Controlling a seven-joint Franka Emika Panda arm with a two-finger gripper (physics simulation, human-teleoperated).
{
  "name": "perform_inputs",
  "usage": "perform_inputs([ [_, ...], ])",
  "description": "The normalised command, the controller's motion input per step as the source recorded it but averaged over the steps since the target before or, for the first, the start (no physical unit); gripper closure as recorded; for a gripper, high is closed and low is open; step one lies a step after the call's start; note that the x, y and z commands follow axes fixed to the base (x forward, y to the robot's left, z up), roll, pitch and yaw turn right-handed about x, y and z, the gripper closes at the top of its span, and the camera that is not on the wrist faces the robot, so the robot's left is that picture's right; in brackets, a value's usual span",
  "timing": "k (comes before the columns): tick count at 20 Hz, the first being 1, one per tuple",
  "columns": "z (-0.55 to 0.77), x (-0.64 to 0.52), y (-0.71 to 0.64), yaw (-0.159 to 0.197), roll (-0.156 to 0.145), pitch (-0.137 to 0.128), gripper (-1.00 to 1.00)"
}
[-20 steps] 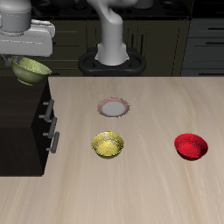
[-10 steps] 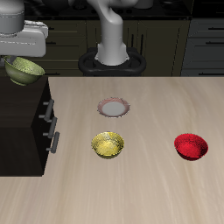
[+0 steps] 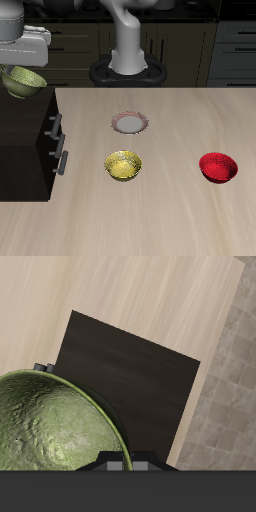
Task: Place the green bowl on top of the wooden cabinet
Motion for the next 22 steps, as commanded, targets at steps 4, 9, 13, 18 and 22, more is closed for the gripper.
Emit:
perform_inputs([
  [4,0.04,-0.03,-0.24,-0.047,-0.041,-0.016,1.00],
  [9,-0.11,-0.03,-0.03,0.006,0.002,0.011,1.00],
  [13,-0.37,0.04,0.00,-0.030,-0.011,0.035,1.00],
  [18,-0.17,0.02,0.03,-0.006,-0.009,0.010,1.00],
  [22,-0.15,0.01,0.02,-0.015,-0.010,0.015,1.00],
])
